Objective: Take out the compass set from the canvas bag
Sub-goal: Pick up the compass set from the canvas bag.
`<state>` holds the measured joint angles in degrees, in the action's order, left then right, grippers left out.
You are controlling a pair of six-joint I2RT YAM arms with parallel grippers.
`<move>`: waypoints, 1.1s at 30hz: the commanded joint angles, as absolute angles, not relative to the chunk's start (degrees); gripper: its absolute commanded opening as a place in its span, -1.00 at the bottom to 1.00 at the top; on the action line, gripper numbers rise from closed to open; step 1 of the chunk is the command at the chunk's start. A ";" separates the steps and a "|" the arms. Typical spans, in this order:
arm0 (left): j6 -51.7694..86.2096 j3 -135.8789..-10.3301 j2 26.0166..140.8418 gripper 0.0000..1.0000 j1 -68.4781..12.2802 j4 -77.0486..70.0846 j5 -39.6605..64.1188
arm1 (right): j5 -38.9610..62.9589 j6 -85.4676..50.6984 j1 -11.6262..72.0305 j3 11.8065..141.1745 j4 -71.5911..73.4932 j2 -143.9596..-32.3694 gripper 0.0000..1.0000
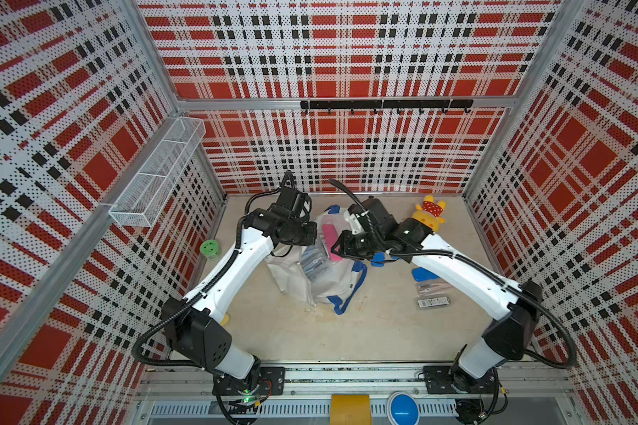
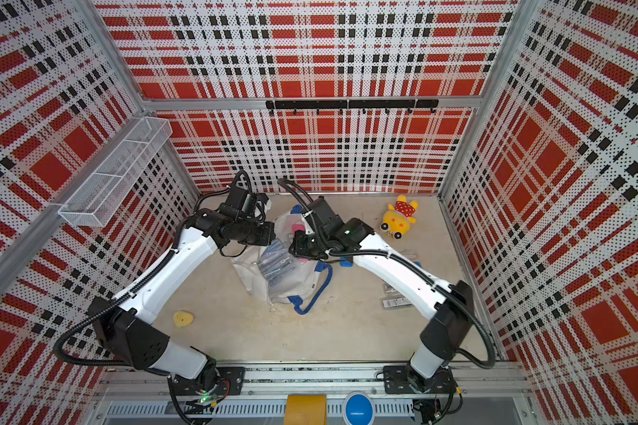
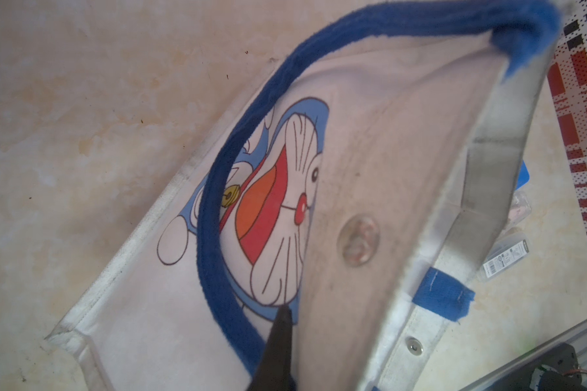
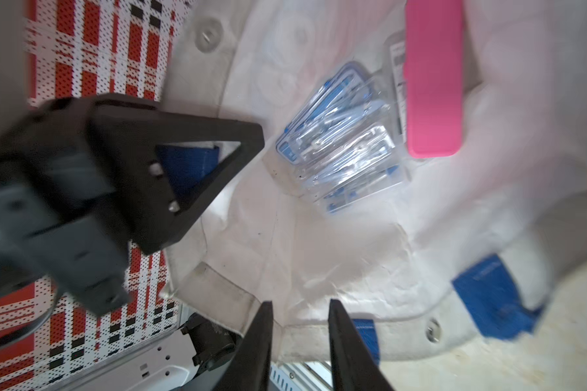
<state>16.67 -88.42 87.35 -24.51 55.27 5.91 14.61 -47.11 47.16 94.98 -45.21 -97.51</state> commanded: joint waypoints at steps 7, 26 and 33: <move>19.29 -88.51 86.92 -1.00 -22.98 53.74 8.52 | 18.53 -68.99 47.14 92.06 -32.57 -105.68 -0.29; 17.96 -86.97 86.14 -1.00 -22.09 53.18 11.69 | 7.10 -87.06 47.73 95.13 -39.95 -120.24 0.23; 17.80 -85.80 86.10 -1.00 -21.10 52.78 13.45 | 5.83 -88.43 48.06 94.03 -32.68 -122.87 0.50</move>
<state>17.93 -86.54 87.39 -21.61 53.87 11.57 7.97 -86.08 47.68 94.06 -36.93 -121.36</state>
